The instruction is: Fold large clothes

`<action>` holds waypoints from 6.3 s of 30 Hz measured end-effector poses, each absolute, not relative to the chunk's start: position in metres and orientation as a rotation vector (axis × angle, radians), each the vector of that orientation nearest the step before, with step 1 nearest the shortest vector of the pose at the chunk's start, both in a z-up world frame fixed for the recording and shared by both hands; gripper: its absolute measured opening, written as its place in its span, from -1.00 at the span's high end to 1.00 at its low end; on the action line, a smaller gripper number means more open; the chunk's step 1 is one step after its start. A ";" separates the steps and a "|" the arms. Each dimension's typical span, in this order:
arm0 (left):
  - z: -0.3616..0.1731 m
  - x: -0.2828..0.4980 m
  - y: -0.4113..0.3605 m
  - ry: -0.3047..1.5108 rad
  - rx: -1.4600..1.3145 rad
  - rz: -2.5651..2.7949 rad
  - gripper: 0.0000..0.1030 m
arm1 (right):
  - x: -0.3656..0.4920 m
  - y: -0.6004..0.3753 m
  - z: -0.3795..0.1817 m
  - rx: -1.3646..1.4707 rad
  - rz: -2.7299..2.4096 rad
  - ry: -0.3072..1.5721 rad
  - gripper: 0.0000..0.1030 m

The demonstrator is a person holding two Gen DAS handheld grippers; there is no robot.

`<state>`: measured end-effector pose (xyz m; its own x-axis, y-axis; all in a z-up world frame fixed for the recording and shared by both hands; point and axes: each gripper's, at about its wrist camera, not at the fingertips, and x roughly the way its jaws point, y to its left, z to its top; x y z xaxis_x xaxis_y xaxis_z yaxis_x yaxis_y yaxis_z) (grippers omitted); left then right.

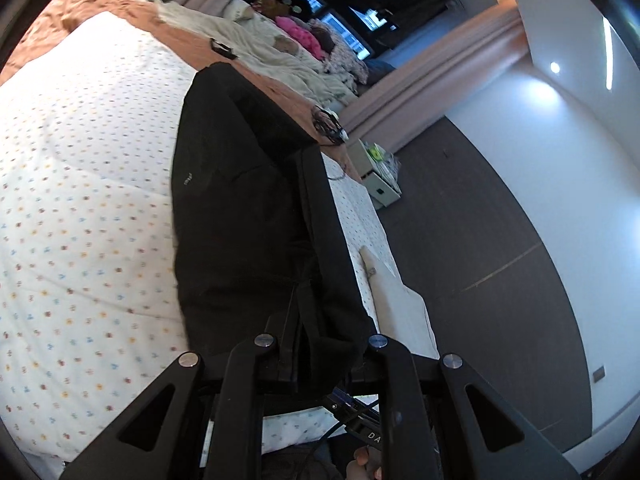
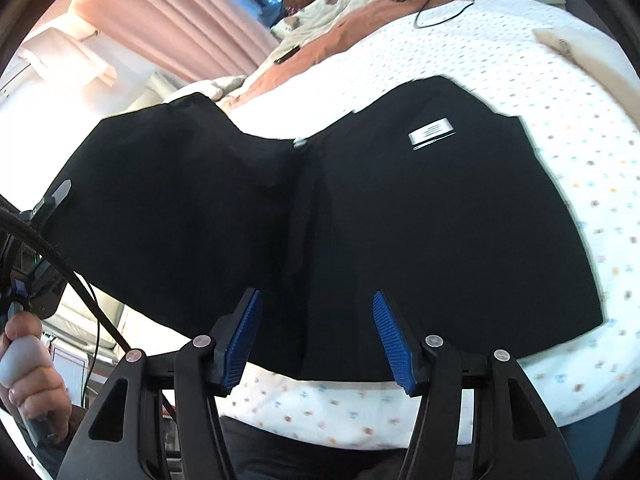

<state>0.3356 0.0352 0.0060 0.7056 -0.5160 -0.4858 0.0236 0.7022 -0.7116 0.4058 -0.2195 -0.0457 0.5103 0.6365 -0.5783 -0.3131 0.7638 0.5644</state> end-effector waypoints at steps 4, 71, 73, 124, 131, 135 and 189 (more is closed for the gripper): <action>0.012 0.347 0.003 0.764 -0.695 -0.361 0.70 | 0.402 -0.257 -0.046 0.474 0.549 0.832 -0.09; -0.135 0.354 -0.019 1.153 -0.600 -0.160 -0.46 | 0.382 -0.362 -0.114 0.668 0.307 0.894 0.94; -0.135 0.356 -0.018 1.149 -0.608 -0.166 -0.46 | 0.382 -0.363 -0.107 0.670 0.317 0.892 0.91; -0.180 0.511 0.020 1.104 -0.718 -0.247 -0.37 | 0.670 -0.293 -0.116 0.632 0.872 1.111 -0.02; -0.161 0.504 0.013 1.092 -0.669 -0.226 0.10 | 0.668 -0.291 -0.104 0.643 0.878 1.069 0.67; -0.140 0.492 0.013 1.057 -0.656 -0.240 0.22 | 0.650 -0.288 -0.079 0.584 0.862 1.007 0.72; 0.131 0.365 -0.291 0.768 -0.511 -0.720 0.29 | 0.337 -0.598 0.122 0.345 0.594 0.456 0.74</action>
<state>0.3645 -0.2914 0.1313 0.5058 -0.7417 -0.4405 0.3918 0.6524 -0.6487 0.3369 -0.5978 0.1223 0.7351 0.6034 -0.3091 -0.4546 0.7769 0.4355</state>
